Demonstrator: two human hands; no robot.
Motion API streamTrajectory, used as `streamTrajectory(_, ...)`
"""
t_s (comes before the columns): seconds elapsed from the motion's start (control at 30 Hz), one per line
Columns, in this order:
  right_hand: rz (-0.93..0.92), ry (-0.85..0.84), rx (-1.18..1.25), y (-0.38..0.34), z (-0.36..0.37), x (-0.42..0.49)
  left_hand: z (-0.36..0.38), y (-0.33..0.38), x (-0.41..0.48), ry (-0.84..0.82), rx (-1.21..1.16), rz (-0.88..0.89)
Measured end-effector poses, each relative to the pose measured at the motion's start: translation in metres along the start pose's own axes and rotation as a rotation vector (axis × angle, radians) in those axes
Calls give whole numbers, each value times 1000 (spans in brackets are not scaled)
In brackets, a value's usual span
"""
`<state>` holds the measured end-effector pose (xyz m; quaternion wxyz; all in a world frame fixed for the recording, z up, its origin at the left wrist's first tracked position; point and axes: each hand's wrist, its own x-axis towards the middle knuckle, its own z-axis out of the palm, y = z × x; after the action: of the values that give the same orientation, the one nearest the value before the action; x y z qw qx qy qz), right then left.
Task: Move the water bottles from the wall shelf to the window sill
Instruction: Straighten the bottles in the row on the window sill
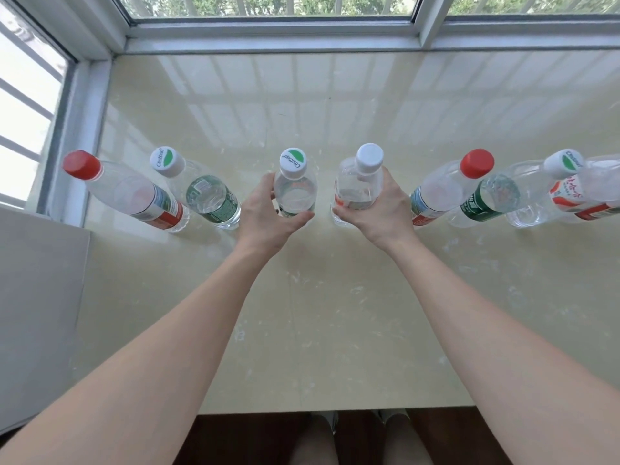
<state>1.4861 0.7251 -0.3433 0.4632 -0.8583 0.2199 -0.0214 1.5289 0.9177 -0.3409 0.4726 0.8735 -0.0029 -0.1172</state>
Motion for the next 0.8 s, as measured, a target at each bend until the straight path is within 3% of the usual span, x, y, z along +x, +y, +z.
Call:
streamTrajectory(0.37,44,-37,20,-5,-3,-6,0,-9,-1,-40,-8,-41)
streamTrajectory(0.67,243,-138,-103,8,-13,-65,-21,-21,-56,-58,72,-245)
streamTrajectory(0.8,290,-228,-143,1,5,-104,-50,-40,-97,16,149,-342)
